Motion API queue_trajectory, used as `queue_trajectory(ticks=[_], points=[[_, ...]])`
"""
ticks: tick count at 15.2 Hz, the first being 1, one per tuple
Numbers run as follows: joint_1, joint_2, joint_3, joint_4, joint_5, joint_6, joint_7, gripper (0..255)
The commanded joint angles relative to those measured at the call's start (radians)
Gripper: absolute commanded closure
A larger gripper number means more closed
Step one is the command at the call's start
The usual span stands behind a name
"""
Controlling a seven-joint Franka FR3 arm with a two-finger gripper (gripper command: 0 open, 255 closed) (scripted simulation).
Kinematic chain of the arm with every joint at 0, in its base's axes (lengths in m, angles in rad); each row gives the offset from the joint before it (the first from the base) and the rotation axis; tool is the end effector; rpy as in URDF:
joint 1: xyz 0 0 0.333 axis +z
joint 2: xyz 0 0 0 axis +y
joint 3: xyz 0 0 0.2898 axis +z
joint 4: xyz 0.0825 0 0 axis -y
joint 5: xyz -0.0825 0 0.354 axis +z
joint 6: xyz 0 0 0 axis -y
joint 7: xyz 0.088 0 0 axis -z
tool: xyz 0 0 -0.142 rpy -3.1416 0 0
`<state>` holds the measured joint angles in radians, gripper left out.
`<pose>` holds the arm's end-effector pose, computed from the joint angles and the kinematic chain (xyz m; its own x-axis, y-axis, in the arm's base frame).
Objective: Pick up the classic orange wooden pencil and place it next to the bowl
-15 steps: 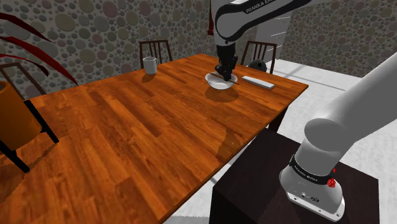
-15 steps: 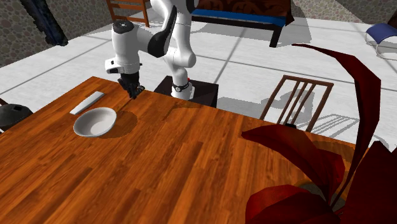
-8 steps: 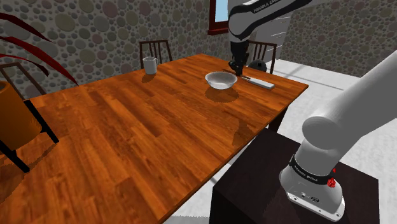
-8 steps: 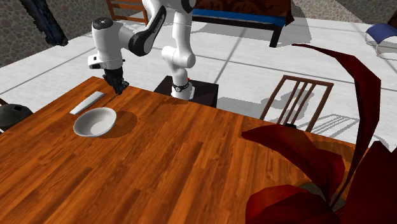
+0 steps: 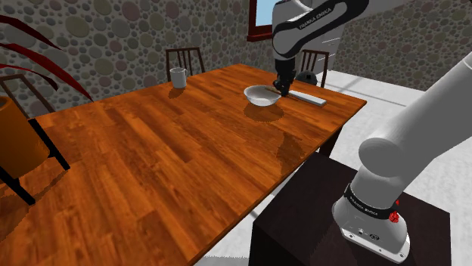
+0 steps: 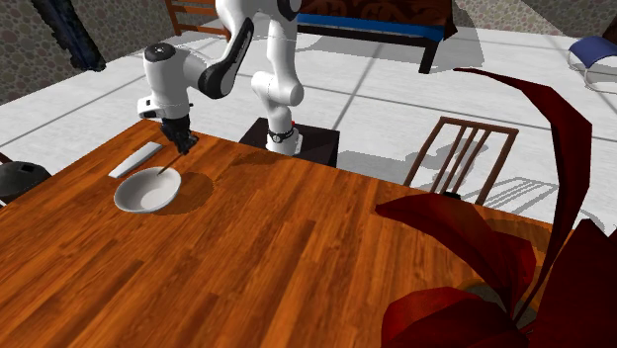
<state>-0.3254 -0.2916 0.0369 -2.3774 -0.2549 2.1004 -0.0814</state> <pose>0.4121 -0.1429 0.3933 0.9964 -0.0830 -0.0198 -0.0763 -0.9705 0.2288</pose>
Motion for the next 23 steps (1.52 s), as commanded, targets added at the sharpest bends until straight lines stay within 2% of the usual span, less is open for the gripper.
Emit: queue_trajectory(ticks=[1,15,23], points=[[-0.001,0.012,0.001,-0.016,-0.004,0.027,0.009,255],[-0.014,0.119,0.002,-0.114,-0.054,0.226,0.073,255],[-0.014,0.119,0.002,-0.114,-0.054,0.226,0.073,255]])
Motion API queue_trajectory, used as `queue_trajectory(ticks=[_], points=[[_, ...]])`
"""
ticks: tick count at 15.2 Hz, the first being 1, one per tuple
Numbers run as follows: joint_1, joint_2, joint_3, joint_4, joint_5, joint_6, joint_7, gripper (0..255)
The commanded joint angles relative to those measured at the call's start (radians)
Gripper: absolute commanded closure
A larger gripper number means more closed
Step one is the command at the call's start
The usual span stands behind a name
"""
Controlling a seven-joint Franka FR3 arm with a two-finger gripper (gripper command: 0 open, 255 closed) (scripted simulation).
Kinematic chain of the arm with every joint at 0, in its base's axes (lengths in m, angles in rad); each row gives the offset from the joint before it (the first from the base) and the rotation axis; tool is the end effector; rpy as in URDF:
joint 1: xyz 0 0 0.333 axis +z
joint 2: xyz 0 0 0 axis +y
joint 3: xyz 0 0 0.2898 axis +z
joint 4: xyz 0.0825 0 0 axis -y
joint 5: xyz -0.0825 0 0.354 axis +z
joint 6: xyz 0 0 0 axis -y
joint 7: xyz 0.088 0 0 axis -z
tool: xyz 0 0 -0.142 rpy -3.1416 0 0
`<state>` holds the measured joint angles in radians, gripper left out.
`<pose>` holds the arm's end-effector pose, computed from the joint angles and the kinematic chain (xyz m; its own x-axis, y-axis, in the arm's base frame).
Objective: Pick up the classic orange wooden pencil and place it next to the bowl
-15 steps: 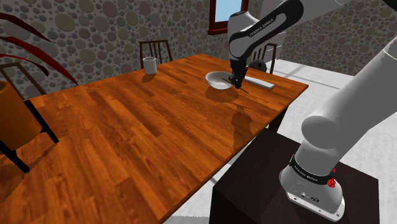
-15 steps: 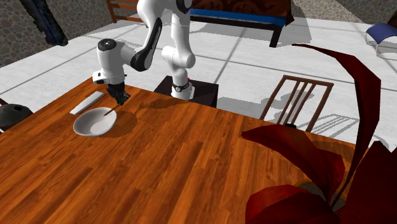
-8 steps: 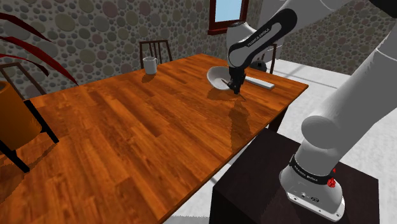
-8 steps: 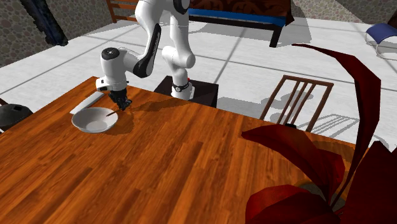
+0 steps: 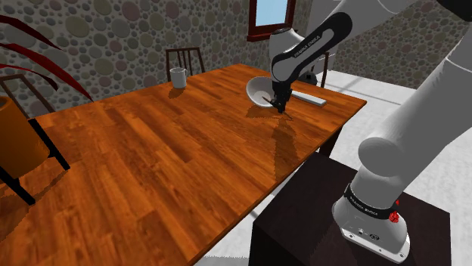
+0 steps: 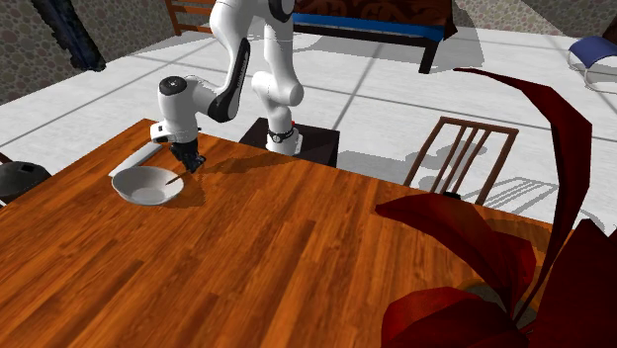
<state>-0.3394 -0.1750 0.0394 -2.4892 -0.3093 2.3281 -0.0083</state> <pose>0.4150 -0.1424 0.3146 0.9966 -0.0818 -0.0136 -0.0765 -0.9701 0.2305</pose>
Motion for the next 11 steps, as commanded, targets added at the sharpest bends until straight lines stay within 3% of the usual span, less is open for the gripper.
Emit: queue_trajectory(ticks=[1,6,11], points=[[0.000,0.003,0.000,-0.003,0.001,-0.001,0.000,0],[0.000,0.002,0.000,-0.003,0.001,-0.001,0.000,0],[0.020,-0.076,0.013,0.054,0.041,-0.137,-0.023,0]])
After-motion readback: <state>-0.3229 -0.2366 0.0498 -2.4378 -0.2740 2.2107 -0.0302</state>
